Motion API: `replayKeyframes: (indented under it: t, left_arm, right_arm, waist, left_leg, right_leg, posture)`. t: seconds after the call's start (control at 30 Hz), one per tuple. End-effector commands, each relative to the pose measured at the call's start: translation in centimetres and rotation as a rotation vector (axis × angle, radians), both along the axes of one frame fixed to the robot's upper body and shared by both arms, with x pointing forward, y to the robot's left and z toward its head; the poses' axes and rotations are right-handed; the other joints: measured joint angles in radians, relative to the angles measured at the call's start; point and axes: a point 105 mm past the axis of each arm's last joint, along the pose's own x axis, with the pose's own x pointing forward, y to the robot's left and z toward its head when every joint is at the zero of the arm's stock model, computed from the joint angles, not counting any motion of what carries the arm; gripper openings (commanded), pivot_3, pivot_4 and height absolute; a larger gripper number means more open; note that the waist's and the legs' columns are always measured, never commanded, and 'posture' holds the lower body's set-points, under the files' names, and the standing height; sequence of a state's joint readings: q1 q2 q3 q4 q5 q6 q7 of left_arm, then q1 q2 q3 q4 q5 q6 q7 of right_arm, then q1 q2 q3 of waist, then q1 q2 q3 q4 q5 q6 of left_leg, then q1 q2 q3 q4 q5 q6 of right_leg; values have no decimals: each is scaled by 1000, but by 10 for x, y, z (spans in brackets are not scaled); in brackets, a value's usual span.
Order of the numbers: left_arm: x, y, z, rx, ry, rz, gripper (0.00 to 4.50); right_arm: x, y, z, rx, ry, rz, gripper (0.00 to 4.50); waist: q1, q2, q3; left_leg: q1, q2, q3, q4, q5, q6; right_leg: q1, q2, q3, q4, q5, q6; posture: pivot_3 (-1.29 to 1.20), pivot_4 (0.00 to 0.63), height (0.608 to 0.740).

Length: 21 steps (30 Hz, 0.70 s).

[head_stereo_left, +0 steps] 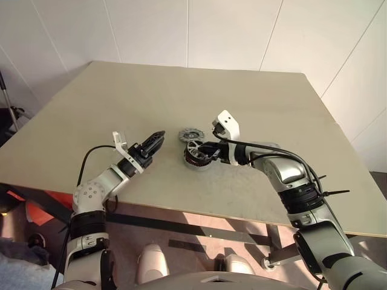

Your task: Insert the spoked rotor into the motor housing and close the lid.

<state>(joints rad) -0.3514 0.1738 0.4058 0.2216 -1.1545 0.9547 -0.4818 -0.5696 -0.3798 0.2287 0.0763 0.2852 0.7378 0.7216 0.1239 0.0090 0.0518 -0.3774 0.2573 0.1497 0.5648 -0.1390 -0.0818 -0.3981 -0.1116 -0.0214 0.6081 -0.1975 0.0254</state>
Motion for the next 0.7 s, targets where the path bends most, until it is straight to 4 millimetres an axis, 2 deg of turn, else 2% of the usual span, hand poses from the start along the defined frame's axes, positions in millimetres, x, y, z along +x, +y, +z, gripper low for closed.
replayKeyframes:
  t: [0.03,0.33,0.47,0.57,0.7]
  left_arm:
    - [4,0,13,2,-55,-2,2500]
    - [4,-2,11,9,-53,-5,2500]
    - [4,-3,11,13,-52,-4,2529]
    - [3,-3,10,15,-52,-4,2529]
    - [3,-4,10,20,-52,-7,2529]
  right_arm:
    - [2,2,9,15,-46,8,262]
    - [2,3,10,19,-42,22,262]
    - [-1,3,7,7,-40,34,1639]
    - [-1,6,14,23,-60,43,2667]
    - [1,8,34,98,-78,42,2667]
  waist:
    - [0,0,0]
    - [0,0,0]
    - [0,0,0]
    - [0,0,0]
    - [0,0,0]
  left_leg:
    - [0,0,0,0,0,0]
    - [0,0,0,0,0,0]
    - [0,0,0,0,0,0]
    - [0,0,0,0,0,0]
    - [0,0,0,0,0,0]
  right_leg:
    - [0,0,0,0,0,0]
    - [0,0,0,0,0,0]
    - [0,0,0,0,0,0]
    - [0,0,0,0,0,0]
    - [0,0,0,0,0,0]
  posture:
    - [0,0,740]
    - [0,0,740]
    - [0,0,740]
    - [0,0,740]
    - [0,0,740]
